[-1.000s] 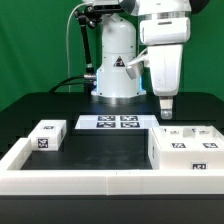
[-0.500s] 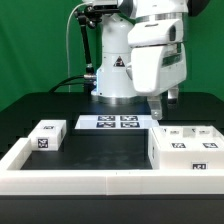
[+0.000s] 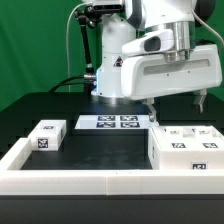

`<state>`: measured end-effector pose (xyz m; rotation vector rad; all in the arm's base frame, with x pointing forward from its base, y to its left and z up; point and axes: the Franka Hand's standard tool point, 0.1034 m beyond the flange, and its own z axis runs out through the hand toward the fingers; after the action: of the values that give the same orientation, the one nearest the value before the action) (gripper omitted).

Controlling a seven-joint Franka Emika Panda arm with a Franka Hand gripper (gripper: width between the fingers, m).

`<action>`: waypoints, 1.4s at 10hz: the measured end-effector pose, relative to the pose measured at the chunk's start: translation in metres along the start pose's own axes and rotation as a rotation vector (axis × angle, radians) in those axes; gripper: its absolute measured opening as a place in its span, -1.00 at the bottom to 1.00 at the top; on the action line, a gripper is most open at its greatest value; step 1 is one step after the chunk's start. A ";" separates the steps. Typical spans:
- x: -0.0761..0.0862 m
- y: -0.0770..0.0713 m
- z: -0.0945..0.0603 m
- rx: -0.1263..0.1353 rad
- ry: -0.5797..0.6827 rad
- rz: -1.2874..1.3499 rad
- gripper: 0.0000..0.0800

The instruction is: Assemble cabinet

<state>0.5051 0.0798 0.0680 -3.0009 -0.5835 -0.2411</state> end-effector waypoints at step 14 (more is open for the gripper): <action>-0.011 -0.020 0.008 -0.018 -0.026 0.419 0.99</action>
Offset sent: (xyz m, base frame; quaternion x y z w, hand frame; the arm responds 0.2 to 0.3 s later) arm 0.0000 0.0000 0.0000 0.0000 0.0000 0.2571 0.9664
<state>0.4883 0.0951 0.0588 -3.0525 0.0544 -0.1785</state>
